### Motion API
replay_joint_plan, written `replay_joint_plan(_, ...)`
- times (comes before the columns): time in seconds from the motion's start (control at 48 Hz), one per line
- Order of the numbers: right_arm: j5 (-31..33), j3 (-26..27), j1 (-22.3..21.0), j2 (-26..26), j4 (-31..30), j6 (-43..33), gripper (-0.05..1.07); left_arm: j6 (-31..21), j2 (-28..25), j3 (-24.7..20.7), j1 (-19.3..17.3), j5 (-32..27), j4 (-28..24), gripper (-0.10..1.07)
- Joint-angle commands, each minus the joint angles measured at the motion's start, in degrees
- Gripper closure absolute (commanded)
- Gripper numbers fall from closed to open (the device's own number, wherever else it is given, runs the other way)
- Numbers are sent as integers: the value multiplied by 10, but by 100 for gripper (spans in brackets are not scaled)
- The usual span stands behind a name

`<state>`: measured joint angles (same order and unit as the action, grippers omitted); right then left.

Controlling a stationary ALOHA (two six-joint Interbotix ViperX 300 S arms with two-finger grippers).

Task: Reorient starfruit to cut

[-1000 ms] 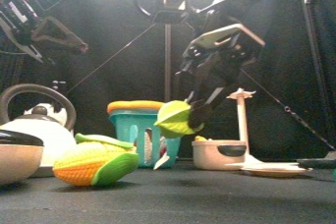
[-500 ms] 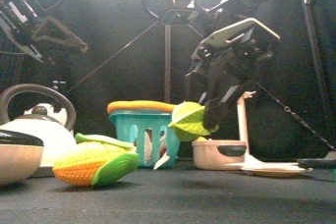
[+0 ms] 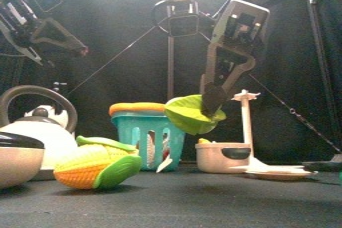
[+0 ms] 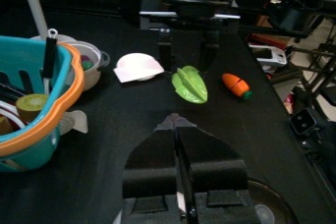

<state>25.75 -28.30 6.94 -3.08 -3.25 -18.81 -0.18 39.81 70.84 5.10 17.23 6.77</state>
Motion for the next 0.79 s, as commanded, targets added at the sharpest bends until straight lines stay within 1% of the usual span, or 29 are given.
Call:
replay_joint_plan(0.0, -27, -11, -1, 32, -17, -73, 37, 0, -1, -6, 2, 5, 1, 73)
replay_joint_plan(0.083, -54, -29, -1, 37, -46, -149, 36, 0, 0, -7, 3, 5, 1, 73)
replay_joint_plan(0.188, -76, -45, -1, 40, -102, -252, 36, 0, -1, -6, 2, 5, 1, 73)
replay_joint_plan(0.312, -64, -55, 4, 39, -191, -398, 36, 0, -1, -7, 2, 5, 1, 73)
replay_joint_plan(0.417, -22, -53, 18, 35, -259, -523, 36, 0, -1, -6, 2, 5, 1, 73)
replay_joint_plan(0.542, 66, -38, 54, 27, -346, -686, 36, 0, -1, -6, 3, 5, 1, 73)
replay_joint_plan(0.604, 117, -27, 83, 21, -396, -780, 36, 0, -1, -6, 3, 5, 1, 73)
replay_joint_plan(0.688, 163, -15, 114, 13, -441, -882, 36, 0, 0, -7, 2, 5, 1, 73)
replay_joint_plan(0.771, 199, -6, 141, 4, -469, -980, 36, 0, -1, -7, 2, 5, 1, 73)
